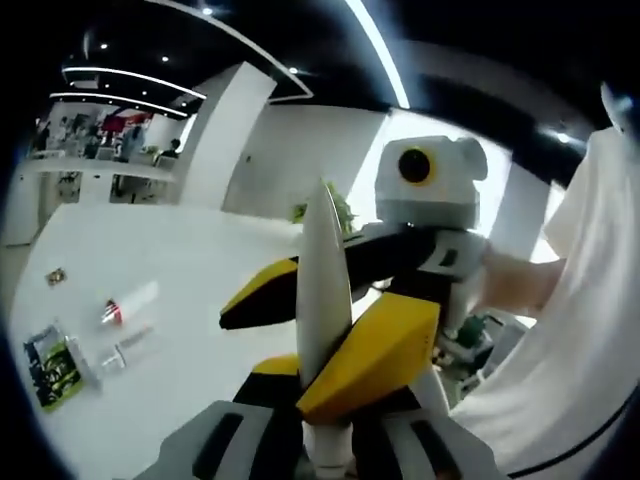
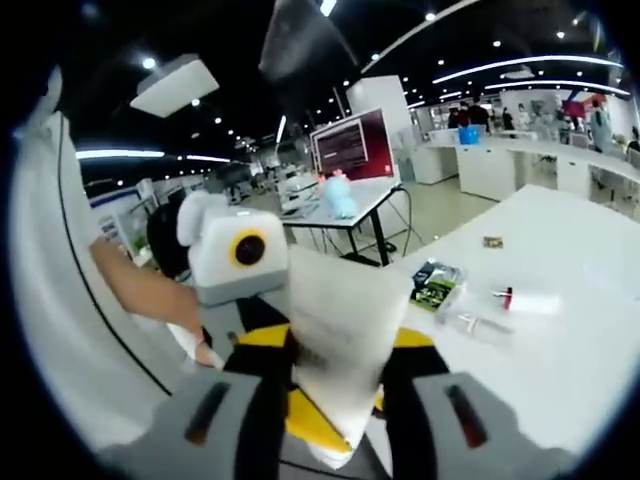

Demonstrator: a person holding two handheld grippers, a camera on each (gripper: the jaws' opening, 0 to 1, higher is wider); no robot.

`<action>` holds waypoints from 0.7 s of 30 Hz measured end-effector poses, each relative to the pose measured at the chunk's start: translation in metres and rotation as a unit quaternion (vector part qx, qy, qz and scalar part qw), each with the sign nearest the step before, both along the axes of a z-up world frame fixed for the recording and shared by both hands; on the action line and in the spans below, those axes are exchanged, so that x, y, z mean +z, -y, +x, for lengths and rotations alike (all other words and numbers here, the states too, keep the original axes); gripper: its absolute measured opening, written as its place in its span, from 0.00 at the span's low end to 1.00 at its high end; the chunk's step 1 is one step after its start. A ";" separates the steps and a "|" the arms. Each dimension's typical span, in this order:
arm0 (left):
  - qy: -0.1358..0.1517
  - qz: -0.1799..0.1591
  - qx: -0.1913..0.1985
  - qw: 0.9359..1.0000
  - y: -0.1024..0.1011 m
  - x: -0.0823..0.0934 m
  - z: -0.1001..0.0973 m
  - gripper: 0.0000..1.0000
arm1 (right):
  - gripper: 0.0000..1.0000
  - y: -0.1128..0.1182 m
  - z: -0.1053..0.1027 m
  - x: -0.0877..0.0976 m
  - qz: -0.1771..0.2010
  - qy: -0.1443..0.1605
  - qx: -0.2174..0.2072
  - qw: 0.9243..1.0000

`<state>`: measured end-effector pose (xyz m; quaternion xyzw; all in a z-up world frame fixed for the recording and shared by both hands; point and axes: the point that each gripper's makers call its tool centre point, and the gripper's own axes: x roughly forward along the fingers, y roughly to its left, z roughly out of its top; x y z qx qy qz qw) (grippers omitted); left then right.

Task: Arrange the skincare products in the storage area until every visible bottle or jar stands upright without overlapping.

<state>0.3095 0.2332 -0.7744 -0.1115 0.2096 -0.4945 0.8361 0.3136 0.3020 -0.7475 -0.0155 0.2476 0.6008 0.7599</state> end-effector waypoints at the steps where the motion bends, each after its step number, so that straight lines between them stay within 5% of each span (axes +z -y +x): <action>1: 0.001 0.003 0.000 1.000 0.001 -0.001 0.000 0.15 | 0.35 0.002 0.000 -0.001 -0.003 0.001 -0.004 1.000; 9: 0.008 0.024 0.007 1.000 0.003 -0.007 0.000 0.16 | 0.35 0.008 0.001 -0.006 -0.013 -0.007 -0.038 0.999; 17: 0.007 0.036 0.020 0.999 0.004 -0.011 0.002 0.19 | 0.32 0.010 0.001 -0.009 -0.030 0.026 -0.050 0.998; 21: 0.032 0.050 0.040 0.997 0.000 -0.010 0.006 0.23 | 0.29 0.013 0.005 -0.008 -0.021 0.024 -0.061 0.998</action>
